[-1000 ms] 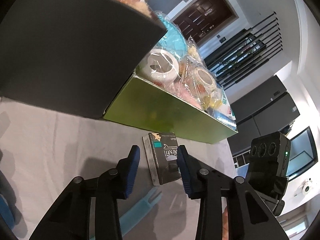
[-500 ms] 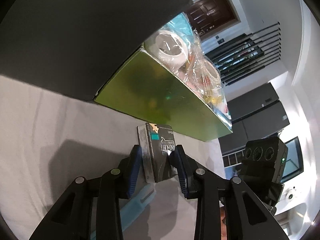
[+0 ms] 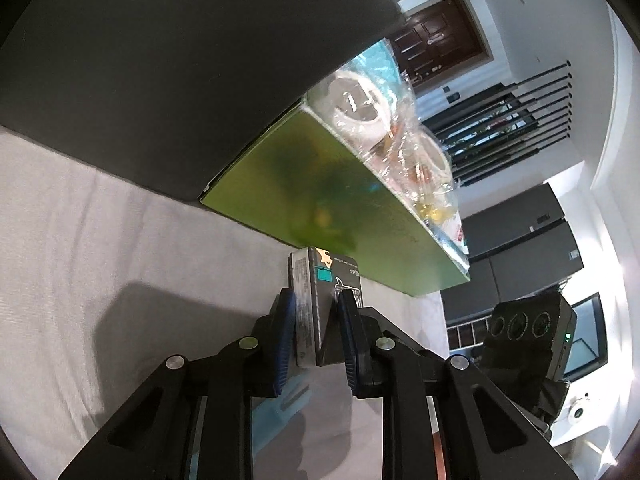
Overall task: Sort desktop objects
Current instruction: 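Close the left gripper on the dark card box and lift it, then carry the dark card box in the left gripper over the green box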
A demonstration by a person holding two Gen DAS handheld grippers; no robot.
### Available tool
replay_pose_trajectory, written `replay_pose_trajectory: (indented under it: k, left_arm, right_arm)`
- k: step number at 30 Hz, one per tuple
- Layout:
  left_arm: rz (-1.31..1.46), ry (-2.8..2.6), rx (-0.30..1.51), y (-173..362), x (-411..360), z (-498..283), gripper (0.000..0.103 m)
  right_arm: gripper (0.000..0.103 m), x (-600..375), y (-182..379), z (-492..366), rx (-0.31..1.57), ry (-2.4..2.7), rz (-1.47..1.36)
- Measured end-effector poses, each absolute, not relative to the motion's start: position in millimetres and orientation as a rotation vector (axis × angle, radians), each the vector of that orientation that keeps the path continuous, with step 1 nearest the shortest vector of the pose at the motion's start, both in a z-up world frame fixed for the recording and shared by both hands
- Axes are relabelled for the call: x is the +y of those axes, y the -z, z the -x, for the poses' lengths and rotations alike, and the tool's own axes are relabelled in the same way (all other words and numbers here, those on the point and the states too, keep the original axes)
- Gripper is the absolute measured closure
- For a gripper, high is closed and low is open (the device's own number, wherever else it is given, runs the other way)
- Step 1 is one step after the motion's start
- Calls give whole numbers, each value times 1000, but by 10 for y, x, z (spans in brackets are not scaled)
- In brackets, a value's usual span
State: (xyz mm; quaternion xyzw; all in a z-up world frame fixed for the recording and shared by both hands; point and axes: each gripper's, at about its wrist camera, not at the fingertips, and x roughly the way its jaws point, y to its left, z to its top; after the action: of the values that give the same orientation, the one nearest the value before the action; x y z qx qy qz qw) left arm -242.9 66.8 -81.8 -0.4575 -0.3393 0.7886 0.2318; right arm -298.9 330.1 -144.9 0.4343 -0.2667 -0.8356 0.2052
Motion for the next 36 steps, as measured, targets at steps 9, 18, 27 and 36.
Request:
replay_pose_trajectory:
  k: [9,18,27,36]
  left_arm:
    - [1209,-2189,-922,660,651,2369,81]
    - [1126,-2214,-889,400,683,2302,81]
    - [1073,-2236,-812,29,940,2426,81]
    - [1026,-2226,-770,-296,1317,2631,81]
  right_arm:
    - [78,3271,1246,2896,-693,2361,-1156]
    - [78,3276,972,2820,-658,2392,-1074]
    - [78,3390,657,2793,-662,2425,-980]
    - [78,3637,369,2880,-693,2482,-915]
